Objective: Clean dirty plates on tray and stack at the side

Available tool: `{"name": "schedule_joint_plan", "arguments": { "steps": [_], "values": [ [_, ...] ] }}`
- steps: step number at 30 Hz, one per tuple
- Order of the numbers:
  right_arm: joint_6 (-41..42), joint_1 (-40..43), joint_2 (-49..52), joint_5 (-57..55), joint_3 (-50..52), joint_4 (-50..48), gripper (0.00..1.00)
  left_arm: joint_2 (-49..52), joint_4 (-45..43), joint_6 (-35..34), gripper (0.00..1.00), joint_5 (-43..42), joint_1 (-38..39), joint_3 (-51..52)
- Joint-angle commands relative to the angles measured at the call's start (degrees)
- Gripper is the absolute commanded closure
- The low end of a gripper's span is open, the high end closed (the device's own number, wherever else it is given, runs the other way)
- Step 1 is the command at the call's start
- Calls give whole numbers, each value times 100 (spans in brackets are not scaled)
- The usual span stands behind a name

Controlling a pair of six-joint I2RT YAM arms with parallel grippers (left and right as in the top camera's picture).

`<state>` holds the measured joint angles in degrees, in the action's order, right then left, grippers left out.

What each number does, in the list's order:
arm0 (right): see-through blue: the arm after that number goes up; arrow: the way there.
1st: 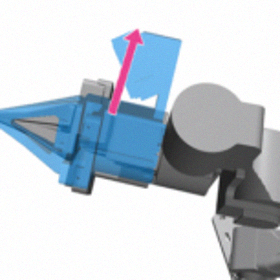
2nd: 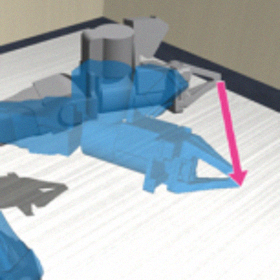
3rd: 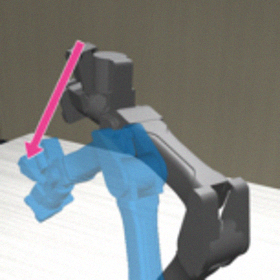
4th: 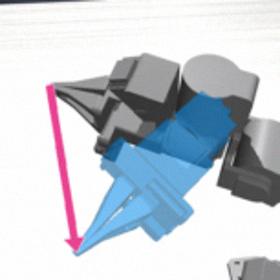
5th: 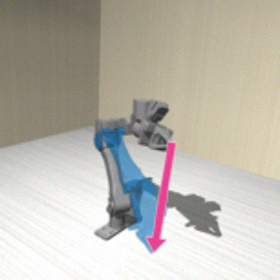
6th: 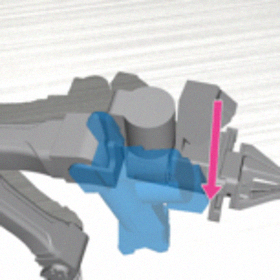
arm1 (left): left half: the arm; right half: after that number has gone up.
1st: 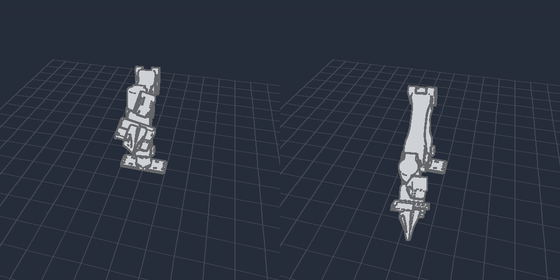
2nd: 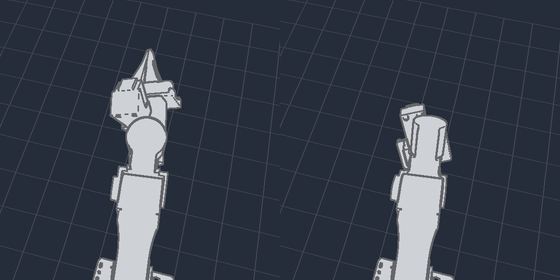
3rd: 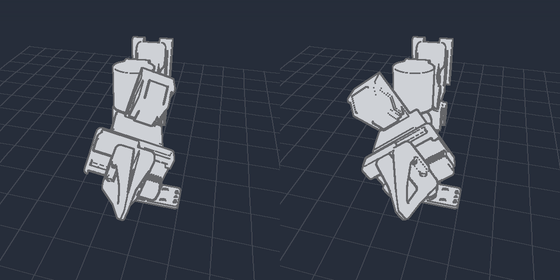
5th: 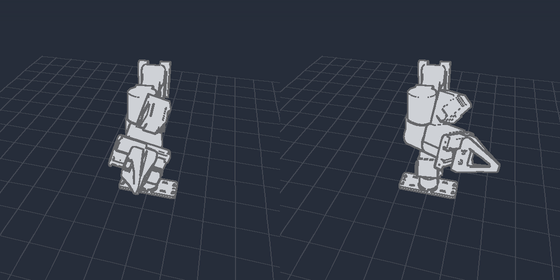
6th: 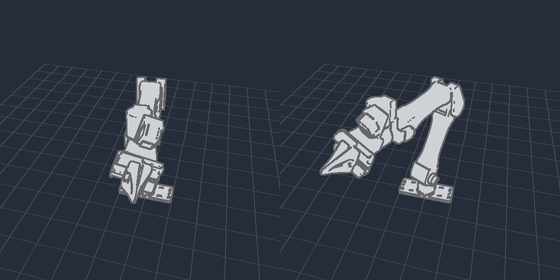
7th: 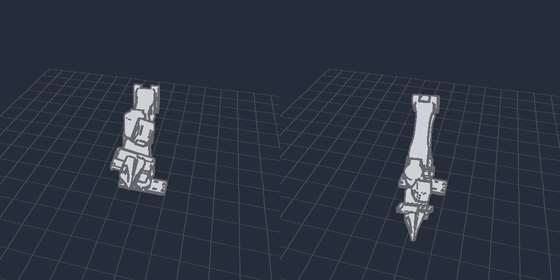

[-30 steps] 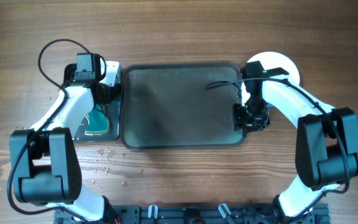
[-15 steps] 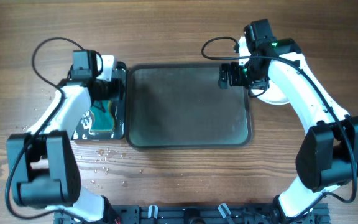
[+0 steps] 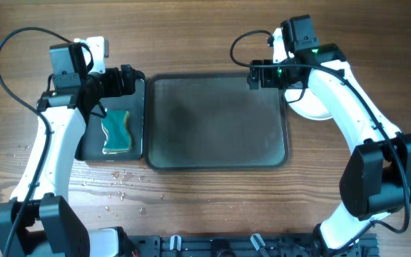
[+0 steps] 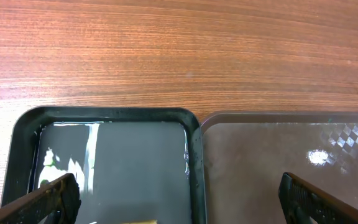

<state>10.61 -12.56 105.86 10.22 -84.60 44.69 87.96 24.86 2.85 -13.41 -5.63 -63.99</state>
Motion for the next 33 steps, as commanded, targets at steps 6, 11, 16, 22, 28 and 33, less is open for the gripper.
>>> {"name": "schedule_joint_plan", "arguments": {
  "steps": [6,11,16,22,28,33],
  "values": [
    [-55,9,-129,-79,-52,-168,0,2,0,-57,0,-70,-13,-33],
    [-52,7,28,-79,-35,-245,0,2,0,-57,0,-70,-13,-33],
    [-55,-107,-306,-79,-9,-223,0,2,0,-55,0,-70,-13,-31],
    [-48,-509,-1478,-79,-9,-225,0,2,0,-57,0,-70,-13,-31],
    [-358,-686,-2933,-658,-9,-531,0,2,0,-55,0,-70,-13,-33],
    [-1266,-590,-3919,-769,24,-1211,0,2,0,-55,0,-70,-13,-33]
  ]
}}
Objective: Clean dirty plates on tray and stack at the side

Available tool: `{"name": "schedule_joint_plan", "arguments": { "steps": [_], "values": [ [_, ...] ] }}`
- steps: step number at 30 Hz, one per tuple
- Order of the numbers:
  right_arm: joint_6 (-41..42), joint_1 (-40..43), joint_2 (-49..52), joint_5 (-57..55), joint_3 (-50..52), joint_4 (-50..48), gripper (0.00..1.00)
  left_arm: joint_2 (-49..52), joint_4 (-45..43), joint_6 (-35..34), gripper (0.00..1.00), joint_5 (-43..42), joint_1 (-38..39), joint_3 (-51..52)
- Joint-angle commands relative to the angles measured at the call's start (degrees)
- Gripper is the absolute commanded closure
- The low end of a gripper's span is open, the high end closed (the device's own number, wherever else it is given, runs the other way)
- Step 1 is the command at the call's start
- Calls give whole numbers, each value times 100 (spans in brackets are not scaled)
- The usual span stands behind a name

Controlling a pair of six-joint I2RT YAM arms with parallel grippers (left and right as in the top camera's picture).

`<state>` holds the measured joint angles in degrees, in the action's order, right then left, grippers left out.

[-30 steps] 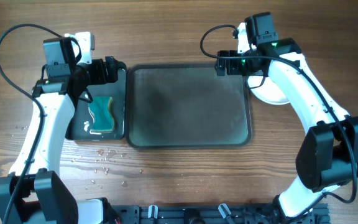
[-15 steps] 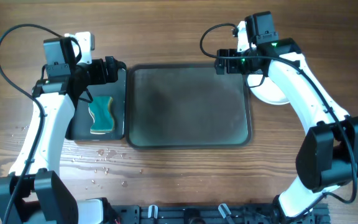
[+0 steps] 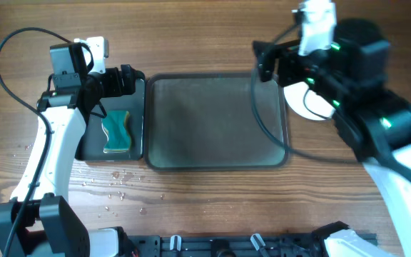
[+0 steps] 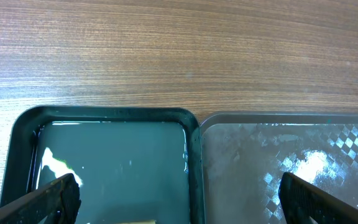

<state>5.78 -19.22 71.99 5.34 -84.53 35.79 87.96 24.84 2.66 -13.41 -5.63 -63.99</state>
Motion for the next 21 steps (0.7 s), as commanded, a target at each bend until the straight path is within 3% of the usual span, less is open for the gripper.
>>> {"name": "schedule_joint_plan", "arguments": {
  "steps": [1,8,15,21],
  "values": [
    [-868,107,-745,-282,70,-468,0,2,2,-37,0,-70,-13,-33],
    [-1029,442,-2498,-302,1241,-1266,0,2,2,-37,0,-70,-13,-33],
    [-1010,852,-4894,-234,3606,-2153,0,2,0,-37,0,-70,-13,-33],
    [-693,1427,-6798,48,5914,-3543,0,2,2,-37,0,-70,-13,-33]
  ]
}}
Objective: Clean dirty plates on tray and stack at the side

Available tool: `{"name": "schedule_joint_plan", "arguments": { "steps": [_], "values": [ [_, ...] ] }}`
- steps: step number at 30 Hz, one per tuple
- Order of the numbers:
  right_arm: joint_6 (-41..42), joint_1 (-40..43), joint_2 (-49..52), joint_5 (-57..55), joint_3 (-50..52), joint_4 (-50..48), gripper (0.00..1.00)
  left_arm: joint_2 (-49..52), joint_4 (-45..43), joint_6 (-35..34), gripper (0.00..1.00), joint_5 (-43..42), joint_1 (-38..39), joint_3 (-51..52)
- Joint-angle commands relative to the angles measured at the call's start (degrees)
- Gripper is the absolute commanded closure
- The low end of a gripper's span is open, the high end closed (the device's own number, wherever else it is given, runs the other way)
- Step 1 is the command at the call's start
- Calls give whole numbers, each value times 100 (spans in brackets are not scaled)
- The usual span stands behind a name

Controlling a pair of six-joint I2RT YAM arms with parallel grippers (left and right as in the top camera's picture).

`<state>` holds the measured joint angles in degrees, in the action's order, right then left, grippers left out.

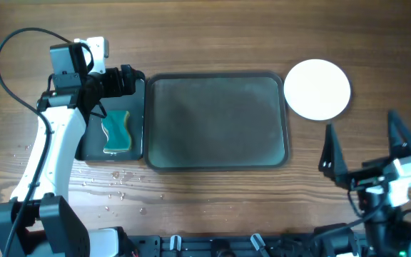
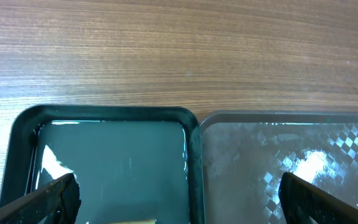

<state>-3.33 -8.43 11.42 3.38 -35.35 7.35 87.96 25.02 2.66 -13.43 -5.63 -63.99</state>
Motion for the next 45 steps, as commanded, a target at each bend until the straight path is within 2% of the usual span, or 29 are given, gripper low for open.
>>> {"name": "schedule_joint_plan", "arguments": {
  "steps": [1,5,8,11,15,24,45],
  "values": [
    [356,466,-920,323,1259,-957,0,2,-17,-37,0,-68,-13,-33],
    [1067,748,-1099,437,2236,-2208,0,2,-17,-37,0,-68,-13,-33],
    [1145,750,-1121,461,2761,-2857,0,2,-15,-37,0,-68,-13,-33],
    [1143,750,-1121,553,3134,-3091,0,2,-15,-37,0,-68,-13,-31],
    [1080,750,-1123,612,3506,-3071,0,2,-15,-37,0,-68,-13,-33],
    [133,750,-1123,599,3510,-774,0,2,-15,-35,0,-68,-13,-33],
    [140,750,-1115,525,3506,-793,0,2,-15,-37,0,-68,-13,-33]
  ]
}}
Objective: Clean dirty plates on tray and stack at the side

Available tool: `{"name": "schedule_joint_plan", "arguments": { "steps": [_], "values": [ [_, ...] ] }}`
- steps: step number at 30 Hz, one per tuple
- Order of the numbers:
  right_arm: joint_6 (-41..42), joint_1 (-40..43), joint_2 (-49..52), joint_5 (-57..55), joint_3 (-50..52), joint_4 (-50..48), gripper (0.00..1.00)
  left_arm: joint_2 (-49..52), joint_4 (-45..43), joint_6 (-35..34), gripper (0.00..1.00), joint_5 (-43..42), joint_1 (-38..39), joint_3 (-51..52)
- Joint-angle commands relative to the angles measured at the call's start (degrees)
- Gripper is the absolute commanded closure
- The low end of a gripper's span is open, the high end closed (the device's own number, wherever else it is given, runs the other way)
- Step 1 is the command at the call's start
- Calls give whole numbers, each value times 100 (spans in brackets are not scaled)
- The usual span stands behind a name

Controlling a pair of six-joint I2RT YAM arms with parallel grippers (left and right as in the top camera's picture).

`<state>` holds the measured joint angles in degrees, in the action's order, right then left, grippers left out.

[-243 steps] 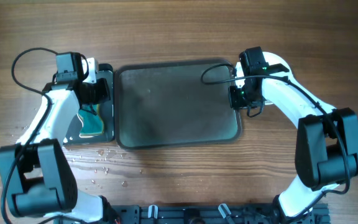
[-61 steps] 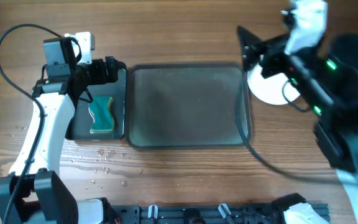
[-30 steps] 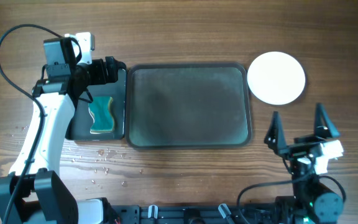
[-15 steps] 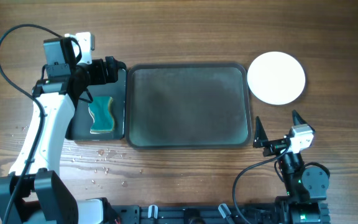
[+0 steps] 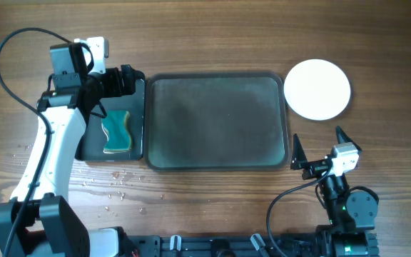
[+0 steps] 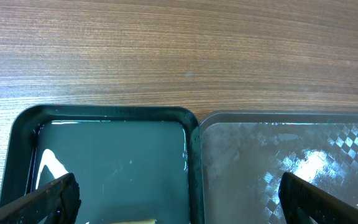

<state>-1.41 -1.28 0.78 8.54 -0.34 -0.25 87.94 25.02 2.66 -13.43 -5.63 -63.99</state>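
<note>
One white plate (image 5: 317, 88) lies on the wood just right of the grey tray (image 5: 216, 121), whose bed holds nothing. My left gripper (image 5: 125, 80) hovers open over the far end of the black water basin (image 5: 91, 146); in the left wrist view its fingertips (image 6: 58, 198) straddle the basin's wall and the tray's rim (image 6: 272, 117). A green and yellow sponge (image 5: 118, 132) lies in the basin. My right gripper (image 5: 320, 146) stands open and empty, near the table's front right, well short of the plate.
Water drops (image 5: 113, 182) speckle the wood in front of the basin. The right arm's base (image 5: 348, 207) sits folded at the front right edge. Cables loop behind both arms.
My right arm has drawn down and a little left at the front right, its open gripper smaller in the overhead view. The left arm, sponge, tray and plate have not moved.
My right gripper was at the tray's far right corner, its arm covering part of the white plate. Then it was raised above the plate. Then it stood open at the front right with the plate uncovered, and now it is folded lower there.
</note>
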Motion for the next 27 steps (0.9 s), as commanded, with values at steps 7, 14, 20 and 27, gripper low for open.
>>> {"name": "schedule_joint_plan", "arguments": {
  "steps": [7,14,20,27],
  "values": [
    [-52,35,-50,9,4,-31,0,4,-15,-37,0,-68,-13,-33],
    [-50,35,-50,9,4,-33,0,4,-15,-37,0,-68,-13,-33],
    [-50,35,-50,9,4,-33,0,13,13,-35,0,-68,-13,-31],
    [-52,35,-50,9,4,-31,0,-610,28,-35,0,-68,-13,-31]
  ]
}}
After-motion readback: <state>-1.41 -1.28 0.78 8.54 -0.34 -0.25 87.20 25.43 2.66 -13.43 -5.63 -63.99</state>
